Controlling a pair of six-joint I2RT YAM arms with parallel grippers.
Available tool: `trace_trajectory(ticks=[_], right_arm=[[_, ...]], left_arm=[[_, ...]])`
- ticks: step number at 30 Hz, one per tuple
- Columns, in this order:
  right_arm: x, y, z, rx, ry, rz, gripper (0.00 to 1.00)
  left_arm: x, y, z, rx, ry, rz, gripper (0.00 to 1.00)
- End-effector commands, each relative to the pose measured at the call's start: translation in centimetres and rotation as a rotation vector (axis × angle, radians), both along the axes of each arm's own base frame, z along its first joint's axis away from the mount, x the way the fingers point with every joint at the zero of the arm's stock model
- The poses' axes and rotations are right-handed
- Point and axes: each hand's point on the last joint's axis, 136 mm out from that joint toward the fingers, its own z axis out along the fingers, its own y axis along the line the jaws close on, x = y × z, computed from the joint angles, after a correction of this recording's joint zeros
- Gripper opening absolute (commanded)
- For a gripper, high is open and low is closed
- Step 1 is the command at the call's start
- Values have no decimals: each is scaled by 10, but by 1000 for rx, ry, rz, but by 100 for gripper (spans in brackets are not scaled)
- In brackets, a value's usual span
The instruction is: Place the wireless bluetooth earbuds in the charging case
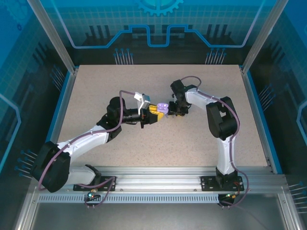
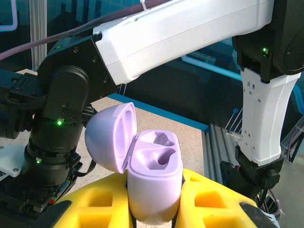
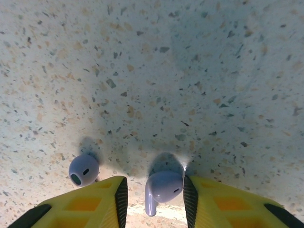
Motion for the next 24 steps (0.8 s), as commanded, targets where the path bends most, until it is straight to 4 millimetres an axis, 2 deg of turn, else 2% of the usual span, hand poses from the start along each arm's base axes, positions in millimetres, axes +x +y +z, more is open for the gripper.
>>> trace_trajectory(ticks=[1,24], right_arm=[[-2,2,-4,-32,21,-4,38],[-4,-2,-15,-69,38,-3,33]], left_arm=[[0,4,7,-9,-23,15,0],[2,3,8,-7,-6,9,0]])
